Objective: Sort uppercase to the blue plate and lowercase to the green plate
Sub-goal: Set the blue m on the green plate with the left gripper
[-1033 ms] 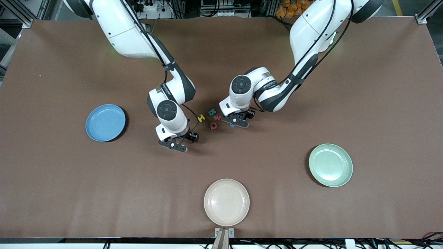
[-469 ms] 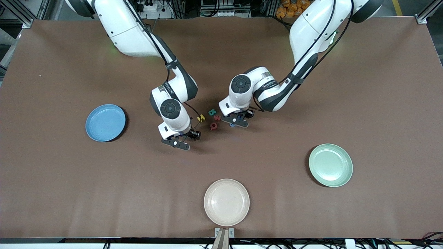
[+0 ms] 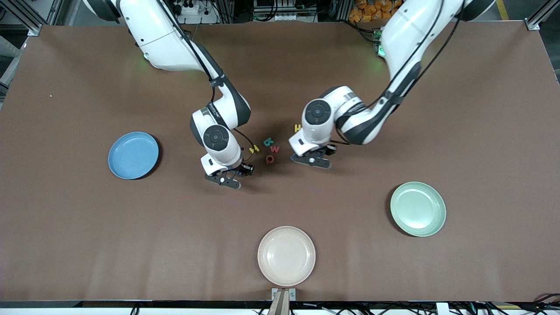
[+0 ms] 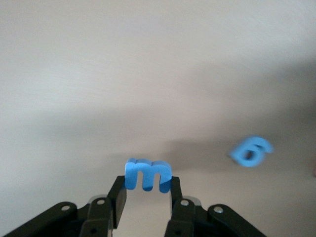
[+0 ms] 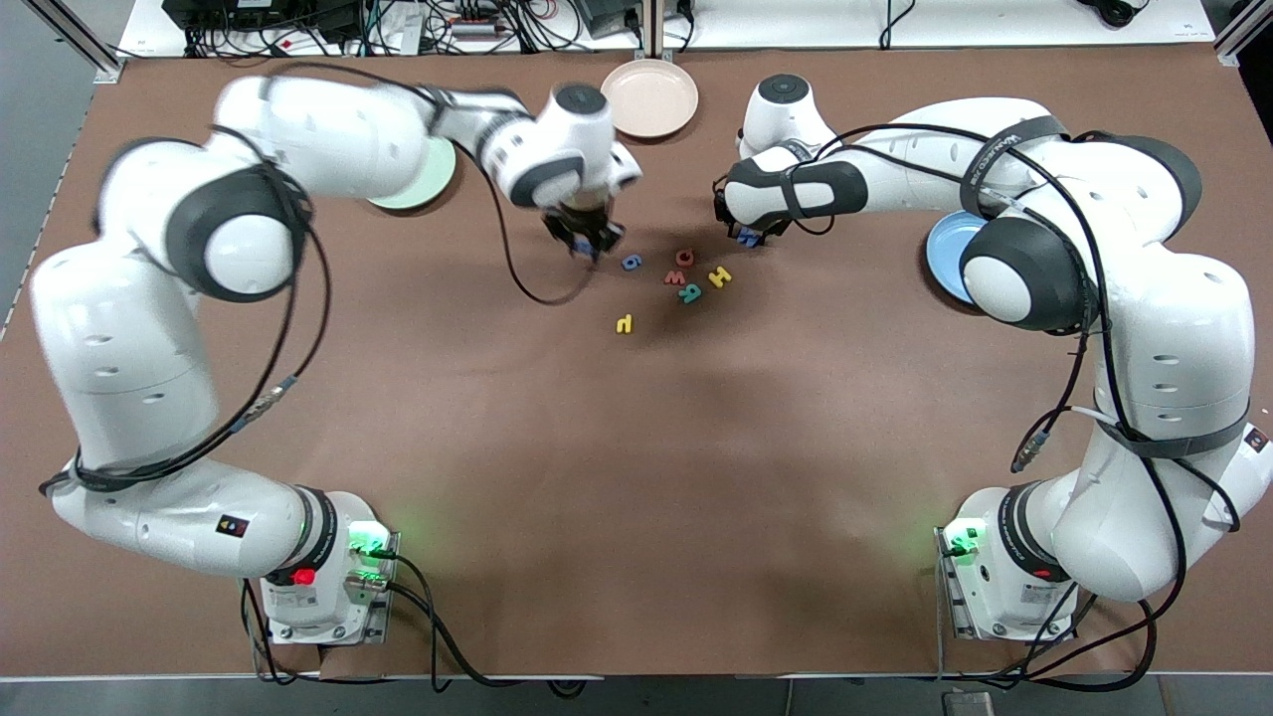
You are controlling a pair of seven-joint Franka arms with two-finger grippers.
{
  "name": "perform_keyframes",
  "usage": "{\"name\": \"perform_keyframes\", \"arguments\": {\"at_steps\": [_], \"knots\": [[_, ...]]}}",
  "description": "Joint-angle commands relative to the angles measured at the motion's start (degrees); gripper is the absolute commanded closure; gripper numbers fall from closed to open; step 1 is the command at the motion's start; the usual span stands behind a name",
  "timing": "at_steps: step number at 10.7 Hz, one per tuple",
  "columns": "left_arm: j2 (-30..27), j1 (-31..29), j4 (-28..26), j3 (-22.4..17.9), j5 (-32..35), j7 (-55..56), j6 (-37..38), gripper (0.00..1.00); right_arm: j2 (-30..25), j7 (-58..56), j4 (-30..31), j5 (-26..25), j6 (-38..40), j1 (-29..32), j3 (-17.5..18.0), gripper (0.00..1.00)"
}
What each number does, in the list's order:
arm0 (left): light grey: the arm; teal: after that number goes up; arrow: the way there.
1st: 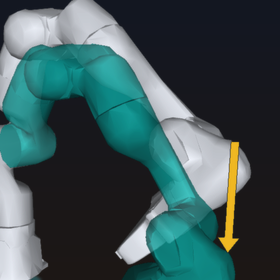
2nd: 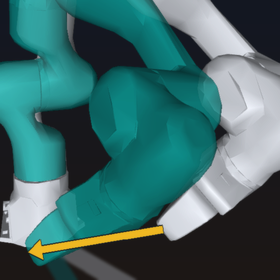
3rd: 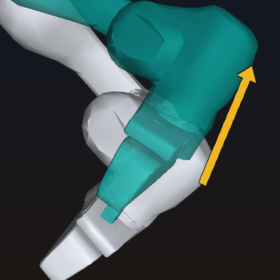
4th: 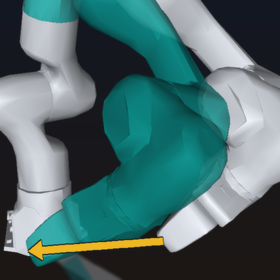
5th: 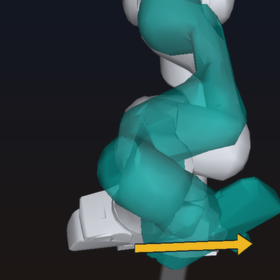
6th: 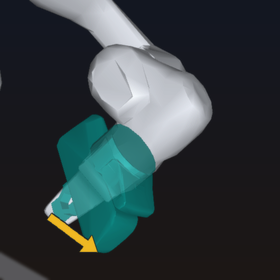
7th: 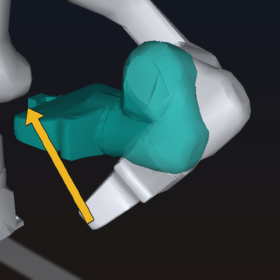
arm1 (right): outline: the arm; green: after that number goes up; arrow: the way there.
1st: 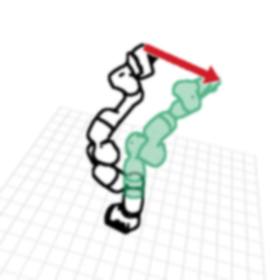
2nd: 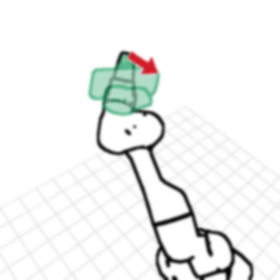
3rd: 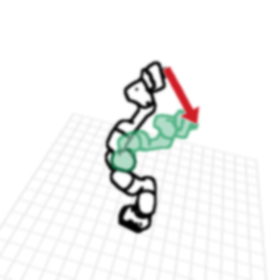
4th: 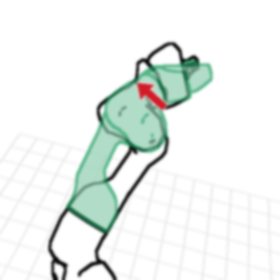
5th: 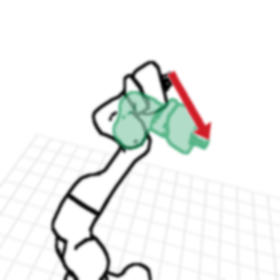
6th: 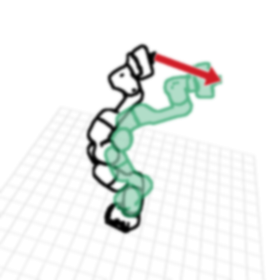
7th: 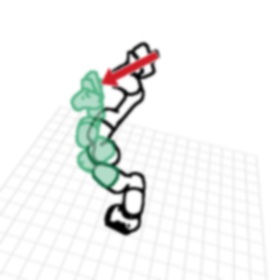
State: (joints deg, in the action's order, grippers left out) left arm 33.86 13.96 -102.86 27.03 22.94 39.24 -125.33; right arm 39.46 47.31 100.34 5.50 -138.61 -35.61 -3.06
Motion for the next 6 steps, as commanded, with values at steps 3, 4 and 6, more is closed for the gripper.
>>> {"name": "perform_keyframes", "arguments": {"at_steps": [3,4,6], "knots": [[-11.17,-18.39,-3.31,2.77,-3.86,-20.80,6.41,1.00,-1.22,-0.73,1.00,1.00,0.45,-0.68,-0.54,0.46],[-11.27,-22.27,-3.74,2.68,-3.86,-26.61,6.41,1.00,-1.22,-0.73,1.00,1.17,0.45,-0.68,-0.54,0.50],[-11.01,-26.85,-4.98,1.28,-3.86,-33.06,5.80,1.00,-1.22,-0.82,0.91,1.79,0.45,-0.68,-0.54,0.54]]}}
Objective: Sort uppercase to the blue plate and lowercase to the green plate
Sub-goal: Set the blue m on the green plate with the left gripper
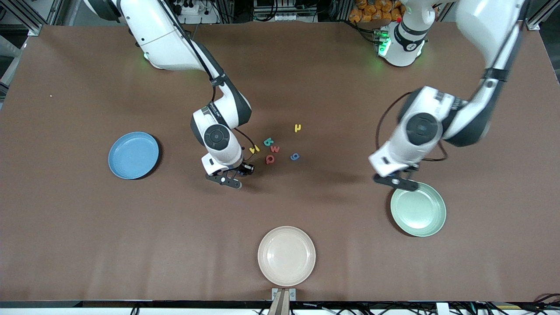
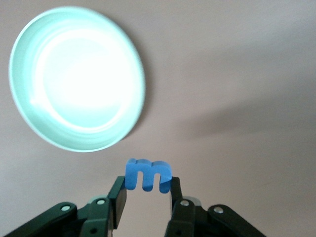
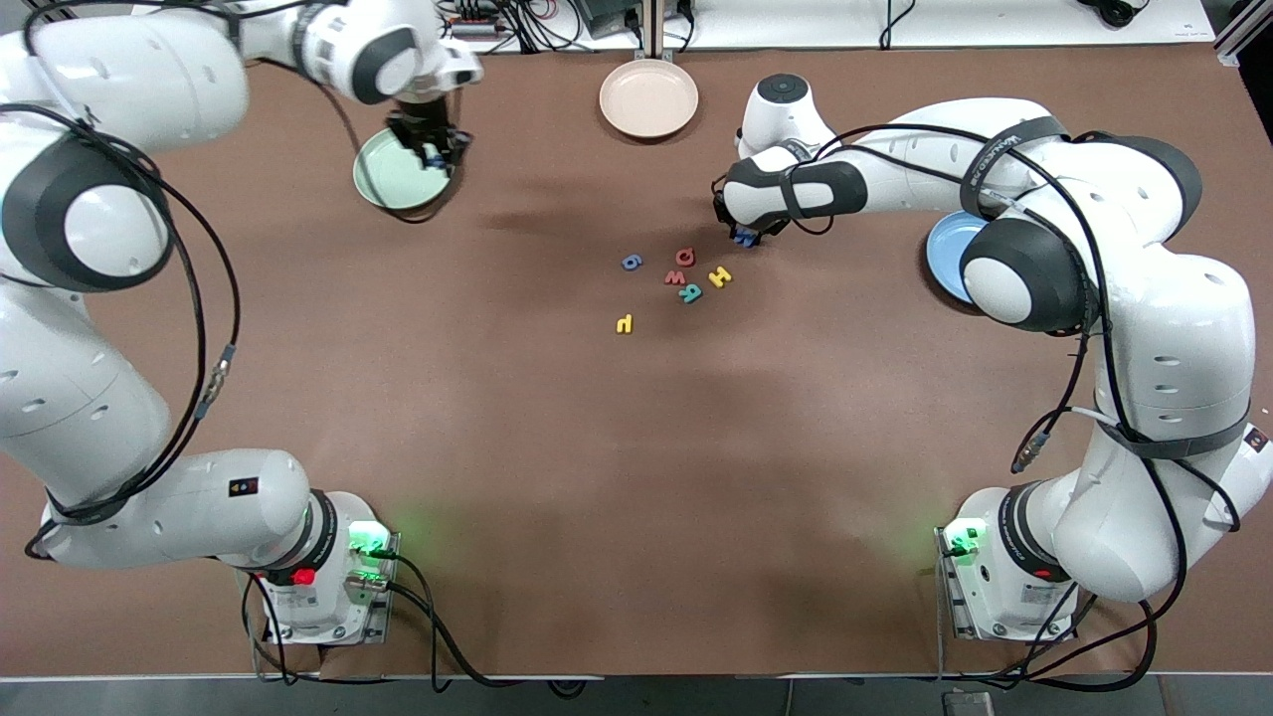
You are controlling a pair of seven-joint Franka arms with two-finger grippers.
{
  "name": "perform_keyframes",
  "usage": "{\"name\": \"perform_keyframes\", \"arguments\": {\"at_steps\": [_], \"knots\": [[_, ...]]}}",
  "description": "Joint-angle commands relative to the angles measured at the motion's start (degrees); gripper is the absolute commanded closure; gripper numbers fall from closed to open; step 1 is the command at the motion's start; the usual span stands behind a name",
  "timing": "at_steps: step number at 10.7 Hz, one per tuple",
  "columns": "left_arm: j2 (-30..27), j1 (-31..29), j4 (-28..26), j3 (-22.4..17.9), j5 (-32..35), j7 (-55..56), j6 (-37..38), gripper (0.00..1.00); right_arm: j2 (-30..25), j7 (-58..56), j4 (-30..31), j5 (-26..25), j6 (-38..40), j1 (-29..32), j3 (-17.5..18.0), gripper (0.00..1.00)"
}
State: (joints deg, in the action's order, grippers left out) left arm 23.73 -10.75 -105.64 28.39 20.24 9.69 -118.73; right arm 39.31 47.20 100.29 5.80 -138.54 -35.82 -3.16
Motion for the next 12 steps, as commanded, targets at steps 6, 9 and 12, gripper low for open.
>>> {"name": "perform_keyframes", "arguments": {"at_steps": [6,9,12], "knots": [[7.37,-4.55,2.52,-9.67,-2.48,-19.80,-14.94,1.00,-0.99,-1.50,0.87,1.50,0.37,-0.48,-0.45,0.62],[11.68,-2.45,7.18,-9.67,-2.57,-19.71,-15.39,1.00,-0.99,-1.59,0.69,1.58,0.46,-0.48,-0.53,0.65],[14.59,-1.03,8.96,-9.85,-1.87,-18.57,-18.11,0.00,-0.91,-5.52,-1.06,2.02,2.38,0.13,-1.50,0.65]]}}
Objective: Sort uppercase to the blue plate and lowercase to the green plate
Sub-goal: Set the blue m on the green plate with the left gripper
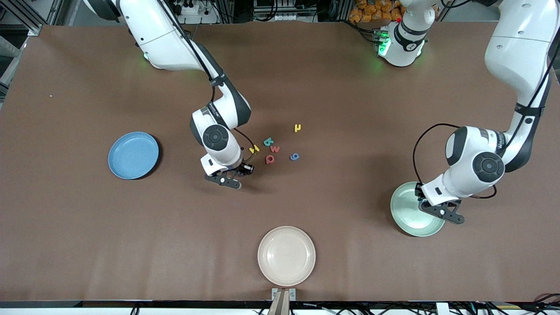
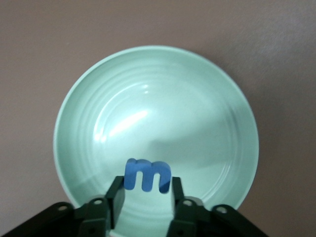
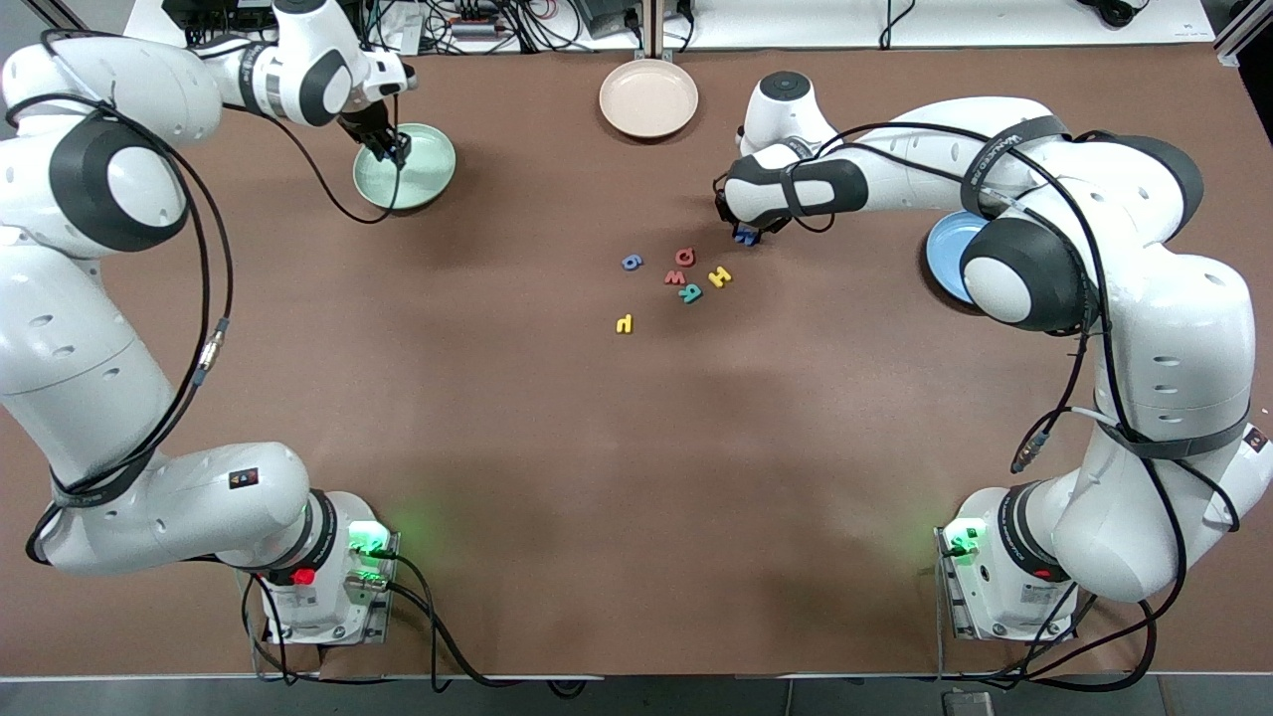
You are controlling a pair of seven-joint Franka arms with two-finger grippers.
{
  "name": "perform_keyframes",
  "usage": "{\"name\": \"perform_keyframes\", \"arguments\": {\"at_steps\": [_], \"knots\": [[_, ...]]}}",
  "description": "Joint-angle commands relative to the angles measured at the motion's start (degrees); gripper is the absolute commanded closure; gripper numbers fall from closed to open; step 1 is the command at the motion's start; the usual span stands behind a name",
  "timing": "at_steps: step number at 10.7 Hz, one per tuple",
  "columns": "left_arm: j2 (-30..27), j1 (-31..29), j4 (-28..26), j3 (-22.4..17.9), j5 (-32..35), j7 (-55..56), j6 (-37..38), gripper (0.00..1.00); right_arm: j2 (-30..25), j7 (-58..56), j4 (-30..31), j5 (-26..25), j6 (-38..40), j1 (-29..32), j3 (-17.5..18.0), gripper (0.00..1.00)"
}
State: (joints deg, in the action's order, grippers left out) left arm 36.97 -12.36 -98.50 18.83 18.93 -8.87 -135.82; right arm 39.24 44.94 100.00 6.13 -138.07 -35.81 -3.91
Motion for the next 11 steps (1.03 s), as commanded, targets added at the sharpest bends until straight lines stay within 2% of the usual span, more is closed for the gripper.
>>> {"name": "perform_keyframes", "arguments": {"at_steps": [1,4,7,9,11], "knots": [[1.18,0.67,1.90,-0.29,-0.90,-0.01,-1.11,0.00,-0.84,-6.07,-1.30,2.13,3.23,0.30,-1.97,0.67],[-1.97,2.59,1.38,0.15,-0.82,3.14,0.11,0.00,-1.01,-18.70,-1.65,5.37,6.83,0.56,-6.88,0.68],[-5.59,5.76,0.15,3.57,-1.08,6.92,4.33,0.00,-1.89,-37.67,-1.57,9.41,13.33,0.65,-16.88,0.68],[-6.38,10.14,0.24,7.17,-1.00,22.66,8.88,0.00,-2.33,-50.33,-1.48,12.58,17.98,0.65,-24.00,0.68],[-7.17,16.63,0.50,8.76,-0.91,40.35,11.45,0.00,-3.64,-59.31,-1.13,12.77,20.99,0.65,-29.55,0.68]]}}
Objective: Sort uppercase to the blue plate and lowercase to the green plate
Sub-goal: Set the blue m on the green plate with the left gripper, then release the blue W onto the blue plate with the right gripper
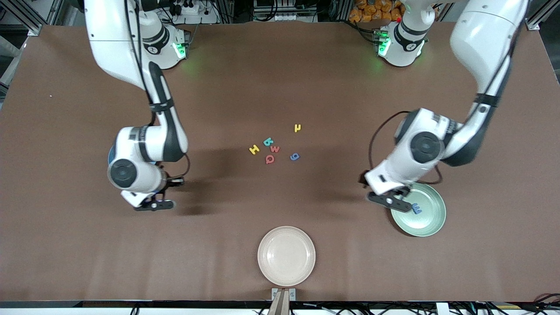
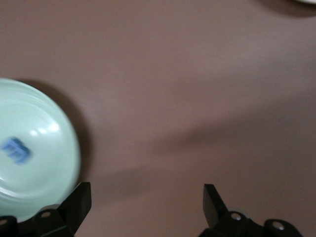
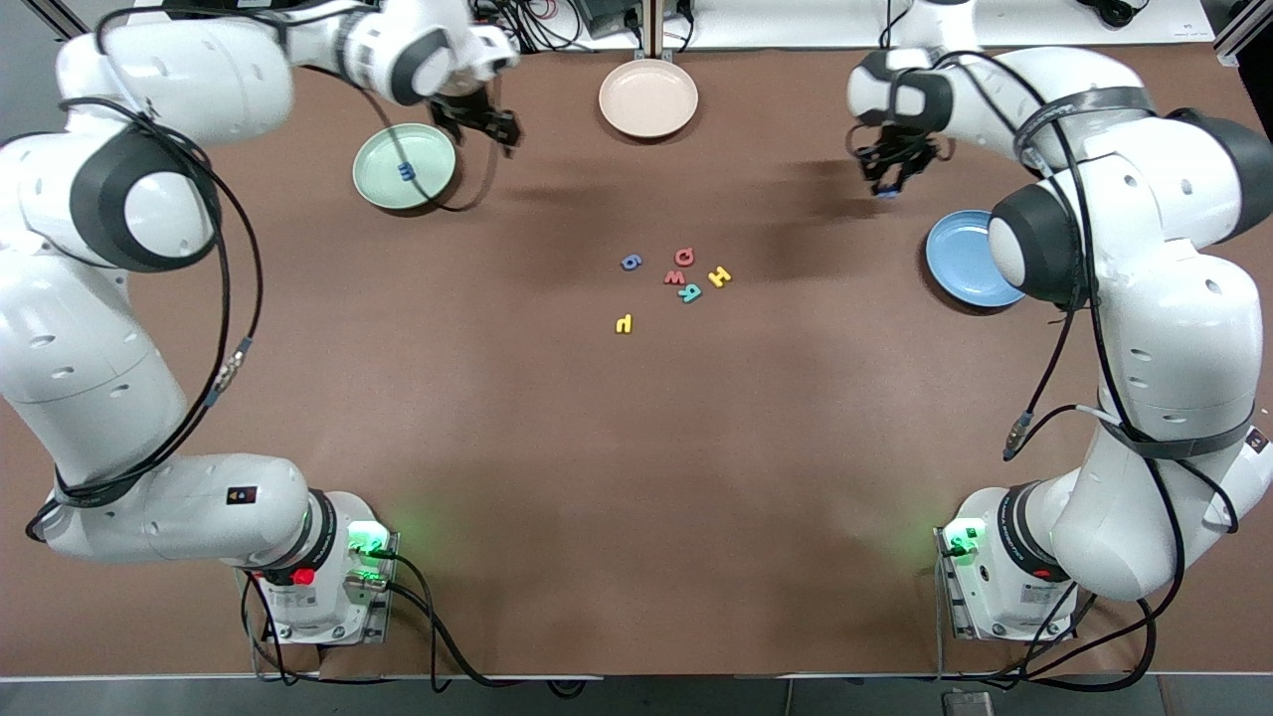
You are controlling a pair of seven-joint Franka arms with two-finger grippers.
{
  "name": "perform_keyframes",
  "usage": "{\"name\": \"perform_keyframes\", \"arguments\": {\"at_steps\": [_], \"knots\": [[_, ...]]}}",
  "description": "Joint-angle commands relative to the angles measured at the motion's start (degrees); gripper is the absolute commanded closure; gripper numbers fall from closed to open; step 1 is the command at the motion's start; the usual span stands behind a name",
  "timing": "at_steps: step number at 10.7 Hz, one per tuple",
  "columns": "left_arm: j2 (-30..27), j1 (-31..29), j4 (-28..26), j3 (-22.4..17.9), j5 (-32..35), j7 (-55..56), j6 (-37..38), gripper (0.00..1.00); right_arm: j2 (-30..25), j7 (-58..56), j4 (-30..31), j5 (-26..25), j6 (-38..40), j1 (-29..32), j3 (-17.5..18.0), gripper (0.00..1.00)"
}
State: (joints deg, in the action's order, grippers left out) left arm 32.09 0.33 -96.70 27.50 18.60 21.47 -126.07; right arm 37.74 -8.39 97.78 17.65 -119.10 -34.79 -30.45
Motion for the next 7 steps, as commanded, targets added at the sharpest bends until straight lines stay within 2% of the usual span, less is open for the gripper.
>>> {"name": "perform_keyframes", "arguments": {"at_steps": [1,2,4,6,7], "knots": [[-2.30,7.46,-1.03,0.18,-0.84,14.17,1.79,0.00,-2.41,-10.81,1.36,1.24,3.77,0.24,-5.39,0.68],[-1.95,9.93,-1.21,0.27,-0.85,16.57,1.79,0.00,-2.93,-14.95,2.58,1.24,4.83,1.55,-6.46,0.68],[-0.55,15.11,-0.68,0.36,-0.76,22.45,1.79,0.00,-3.90,-19.98,7.32,1.33,3.45,5.33,-6.38,0.68],[1.21,20.47,-0.59,0.36,-0.93,28.07,1.71,0.00,-3.82,-20.09,9.79,1.51,1.16,6.13,-6.12,0.68],[2.61,22.33,0.19,0.36,-0.85,30.10,1.36,0.00,-3.81,-20.09,11.28,3.16,0.46,6.14,-5.94,0.68]]}}
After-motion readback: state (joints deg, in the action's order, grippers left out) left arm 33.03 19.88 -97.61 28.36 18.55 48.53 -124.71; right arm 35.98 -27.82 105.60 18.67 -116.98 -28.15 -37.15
